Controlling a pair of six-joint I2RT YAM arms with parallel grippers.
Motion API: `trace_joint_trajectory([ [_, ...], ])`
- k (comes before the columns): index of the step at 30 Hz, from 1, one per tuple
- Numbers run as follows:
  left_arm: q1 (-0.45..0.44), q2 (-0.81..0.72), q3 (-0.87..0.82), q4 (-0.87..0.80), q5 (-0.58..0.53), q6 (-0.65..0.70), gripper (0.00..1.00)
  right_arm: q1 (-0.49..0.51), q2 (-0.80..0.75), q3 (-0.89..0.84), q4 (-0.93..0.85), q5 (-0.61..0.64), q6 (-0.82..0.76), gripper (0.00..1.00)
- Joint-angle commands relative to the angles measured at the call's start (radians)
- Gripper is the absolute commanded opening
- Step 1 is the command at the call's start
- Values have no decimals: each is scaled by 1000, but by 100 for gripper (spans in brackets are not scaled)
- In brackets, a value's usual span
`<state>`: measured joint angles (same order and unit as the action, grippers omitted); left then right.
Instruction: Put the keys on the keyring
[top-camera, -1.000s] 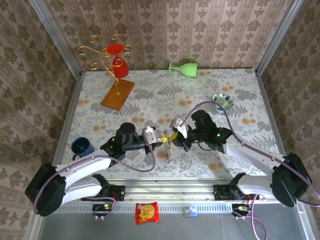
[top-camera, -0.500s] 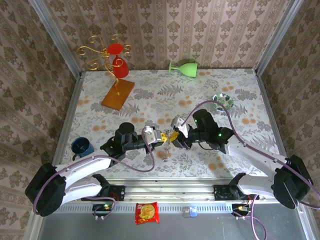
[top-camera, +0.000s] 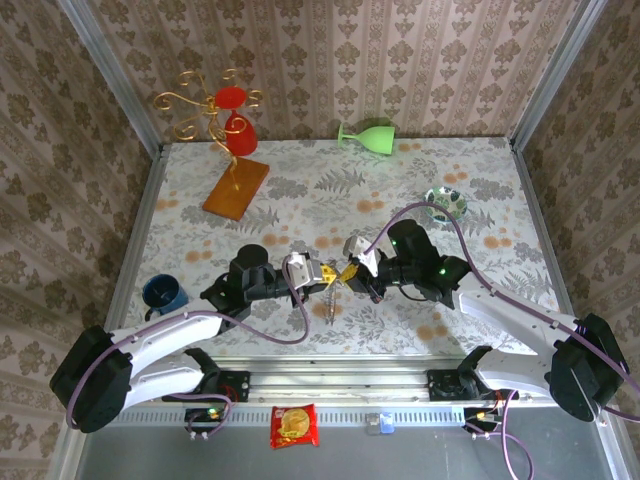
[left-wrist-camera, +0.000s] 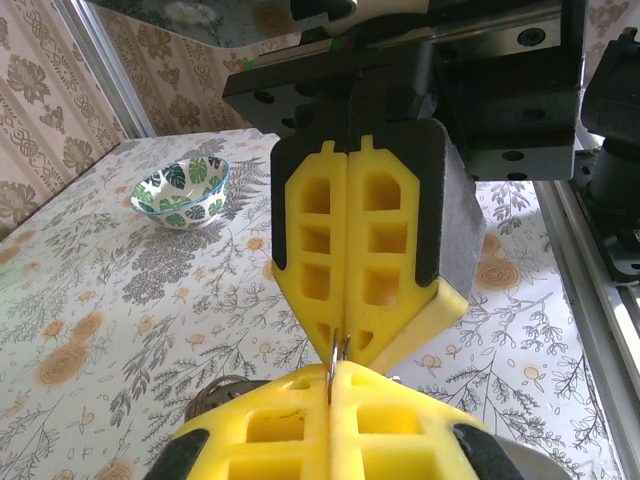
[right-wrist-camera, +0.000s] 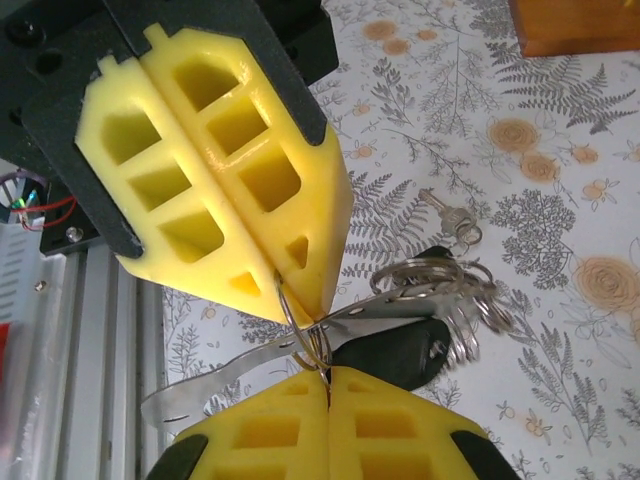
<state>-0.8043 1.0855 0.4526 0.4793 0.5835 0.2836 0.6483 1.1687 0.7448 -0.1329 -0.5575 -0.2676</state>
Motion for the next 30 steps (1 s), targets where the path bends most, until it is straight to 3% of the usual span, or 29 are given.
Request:
trace_joint_trajectory([
  [1,-6,4,-2,77,42,-32,0,-3,13,-10,4,-2,-15,1],
  [6,-7,8,-8,101,47,-38,0,1,24,-4,26,-25,9,0],
  [7,-8,8,-8,101,47,-37,0,-1,15,-9,35,-23,12,2],
  [9,-10,15,-9,105,48,-36,0,-1,-6,-23,52,4,12,18],
  [12,-9,22,-14,121,53,-44,0,-1,-44,-50,81,26,4,25],
  [20,-5,49,-30,206,105,-99,0,-1,-108,-133,230,18,-28,26],
  [30,2,77,-58,321,150,-178,0,1,-121,-163,280,-6,-11,24],
])
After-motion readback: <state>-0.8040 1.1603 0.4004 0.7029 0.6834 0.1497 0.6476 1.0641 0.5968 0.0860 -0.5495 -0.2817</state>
